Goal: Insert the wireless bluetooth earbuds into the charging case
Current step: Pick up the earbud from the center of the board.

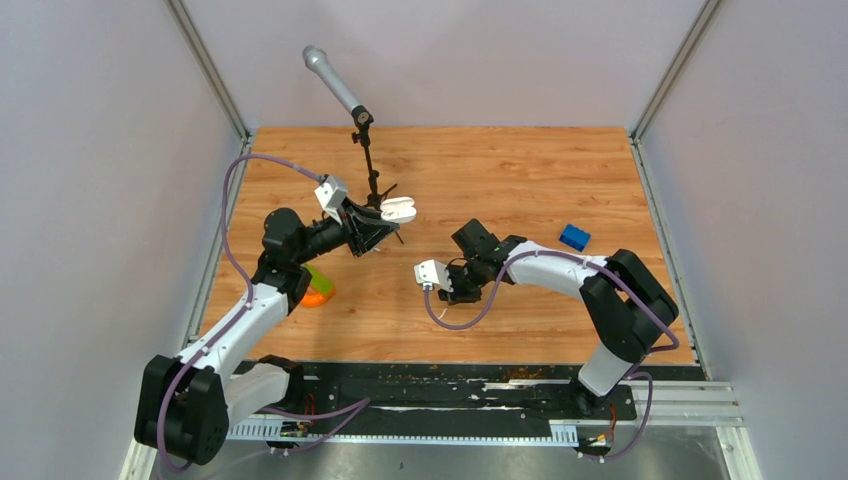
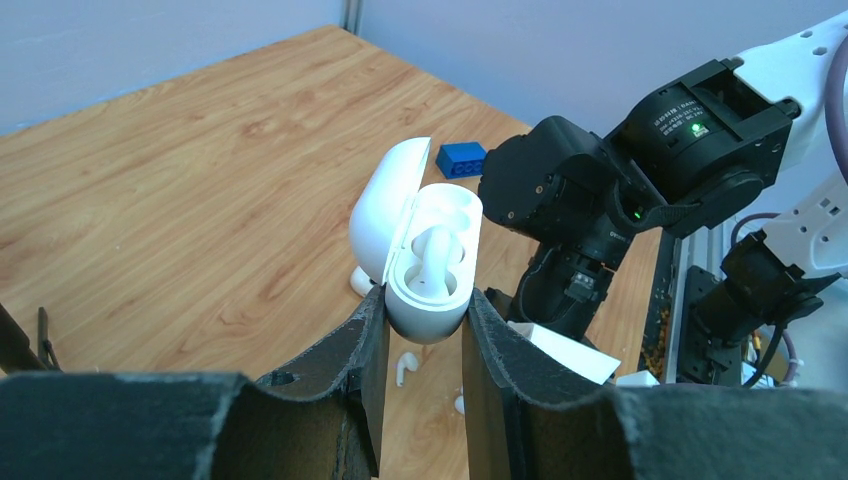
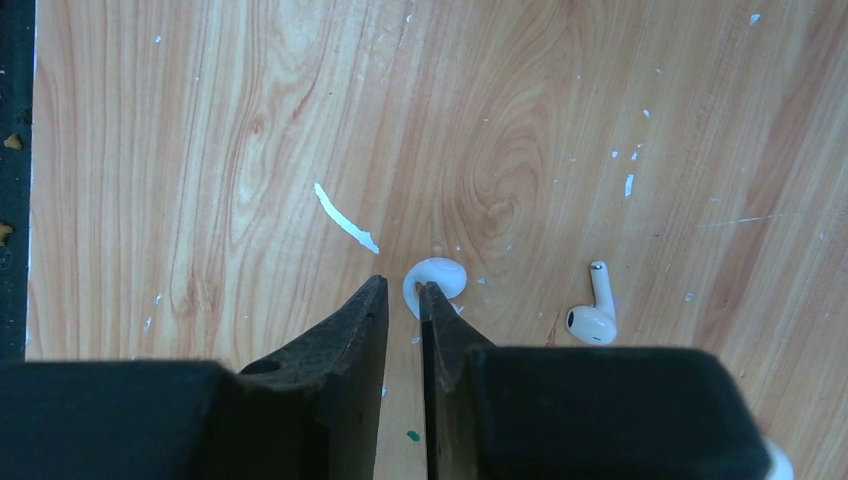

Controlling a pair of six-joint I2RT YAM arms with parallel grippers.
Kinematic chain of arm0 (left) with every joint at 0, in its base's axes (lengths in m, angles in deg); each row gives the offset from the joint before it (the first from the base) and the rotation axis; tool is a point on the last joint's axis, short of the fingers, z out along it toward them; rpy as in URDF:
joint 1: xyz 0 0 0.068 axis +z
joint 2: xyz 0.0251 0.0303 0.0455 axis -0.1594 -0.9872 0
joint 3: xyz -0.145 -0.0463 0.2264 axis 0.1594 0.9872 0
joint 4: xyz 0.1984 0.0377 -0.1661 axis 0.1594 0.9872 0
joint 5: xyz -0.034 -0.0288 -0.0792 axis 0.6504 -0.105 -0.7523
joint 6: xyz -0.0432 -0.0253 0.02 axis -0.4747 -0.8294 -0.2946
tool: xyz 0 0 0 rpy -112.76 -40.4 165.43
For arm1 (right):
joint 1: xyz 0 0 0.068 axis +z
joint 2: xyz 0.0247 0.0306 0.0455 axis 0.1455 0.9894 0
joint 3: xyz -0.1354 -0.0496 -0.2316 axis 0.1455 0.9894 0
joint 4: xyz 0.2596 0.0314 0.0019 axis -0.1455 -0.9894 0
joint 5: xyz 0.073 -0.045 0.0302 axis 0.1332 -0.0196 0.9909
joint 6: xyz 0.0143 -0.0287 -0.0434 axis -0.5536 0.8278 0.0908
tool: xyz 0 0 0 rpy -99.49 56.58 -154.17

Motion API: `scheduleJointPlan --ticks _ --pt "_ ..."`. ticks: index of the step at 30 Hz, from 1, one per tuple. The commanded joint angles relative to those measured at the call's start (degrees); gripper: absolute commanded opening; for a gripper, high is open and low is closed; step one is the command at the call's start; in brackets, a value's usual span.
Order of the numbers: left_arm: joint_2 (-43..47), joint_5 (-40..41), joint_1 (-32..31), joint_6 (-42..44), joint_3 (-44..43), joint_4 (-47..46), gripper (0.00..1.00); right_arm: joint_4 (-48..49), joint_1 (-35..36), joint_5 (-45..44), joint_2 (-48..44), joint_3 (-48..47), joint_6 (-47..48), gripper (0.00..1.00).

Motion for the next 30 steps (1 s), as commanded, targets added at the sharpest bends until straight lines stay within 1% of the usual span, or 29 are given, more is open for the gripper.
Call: scheduleJointPlan --ticks 1,8,16,25,30 --pt "0.7 0.3 0.3 -0.2 0.1 -2.4 0.0 2.0 0.3 0.8 0.3 -0.4 1.5 0.2" --pt "0.6 0.3 0.3 -0.2 0.3 -2.4 0.0 2.5 0.2 0.4 0.9 -0.2 1.5 0.23" --pt "0.4 0.5 0.3 0.0 0.6 -2.3 0.0 2.5 0.3 0.1 1.7 -0.5 1.7 0.25" --pt "0.4 0.8 0.3 0.1 0.8 -2.4 0.0 4.3 0.4 -2.7 2.3 -0.6 1.9 0.25" --pt "0.2 0.9 0.3 0.1 0.8 -2.5 0.0 3.7 0.4 -3.2 2.8 -1.7 2.7 0.25"
